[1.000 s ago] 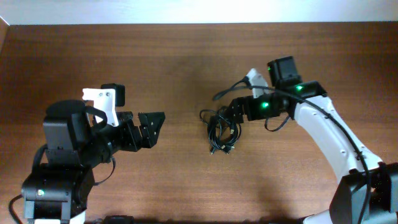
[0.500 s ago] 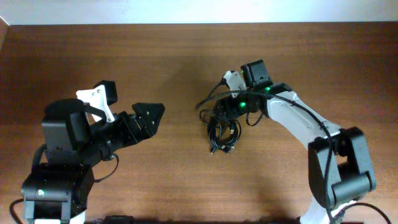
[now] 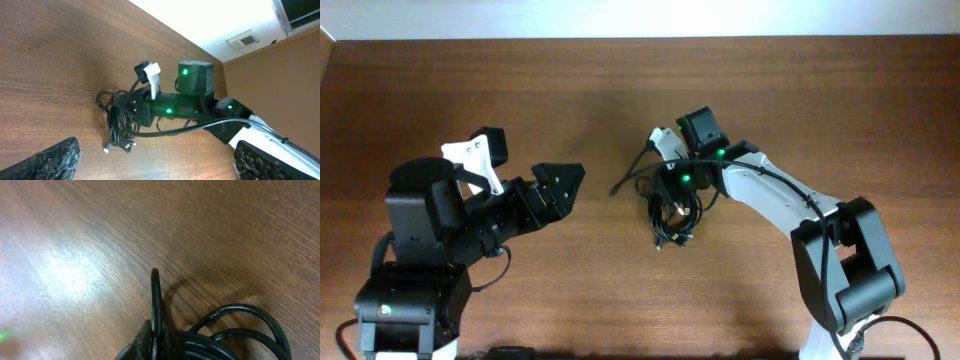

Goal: Untangle cables
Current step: 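Lift the cable bundle with the right gripper toward the left gripper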

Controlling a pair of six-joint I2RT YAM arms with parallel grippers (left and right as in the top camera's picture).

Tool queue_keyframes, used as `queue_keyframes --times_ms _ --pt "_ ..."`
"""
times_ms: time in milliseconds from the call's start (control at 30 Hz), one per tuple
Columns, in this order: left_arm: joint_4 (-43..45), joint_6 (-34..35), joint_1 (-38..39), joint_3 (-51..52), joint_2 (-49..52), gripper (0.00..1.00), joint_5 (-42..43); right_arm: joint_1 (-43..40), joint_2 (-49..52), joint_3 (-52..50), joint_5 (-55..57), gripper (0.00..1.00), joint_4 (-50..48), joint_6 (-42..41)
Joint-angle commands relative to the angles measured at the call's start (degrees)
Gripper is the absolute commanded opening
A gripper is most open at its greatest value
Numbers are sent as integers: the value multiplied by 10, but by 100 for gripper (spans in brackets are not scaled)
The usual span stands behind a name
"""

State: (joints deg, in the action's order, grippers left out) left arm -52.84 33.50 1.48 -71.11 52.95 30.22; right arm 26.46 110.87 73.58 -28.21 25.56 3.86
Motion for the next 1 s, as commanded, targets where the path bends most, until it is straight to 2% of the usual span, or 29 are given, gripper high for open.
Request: queue_keyframes --times_ms 0,67,167,300,400,467,533,633,733,967 --pt "2 -22 1 1 -2 99 9 1 -10 87 -91 4 -6 -25" --pt "2 -52 1 1 -2 99 9 1 -11 144 -115 4 4 -64" --pt "-3 -126 1 1 -2 99 8 1 -11 251 -171 4 30 -75" --pt "-15 -144 1 1 -2 99 -3 2 -11 385 -195 4 78 -133" --pt "-30 -192 1 1 -2 99 -3 2 -11 450 -211 4 115 -161" --pt "-35 -253 1 1 -2 99 -3 2 -11 480 -216 4 139 -168" --pt "-46 -342 1 1 -2 99 -3 2 -13 498 -247 4 153 -169" --pt "-48 -404 1 1 -2 99 -3 2 -20 500 -268 4 154 -210" --pt "-48 -422 1 1 -2 99 -19 14 -33 500 -307 4 154 -212" --pt "-56 -422 1 1 -2 99 -33 28 -69 503 -310 4 154 -239"
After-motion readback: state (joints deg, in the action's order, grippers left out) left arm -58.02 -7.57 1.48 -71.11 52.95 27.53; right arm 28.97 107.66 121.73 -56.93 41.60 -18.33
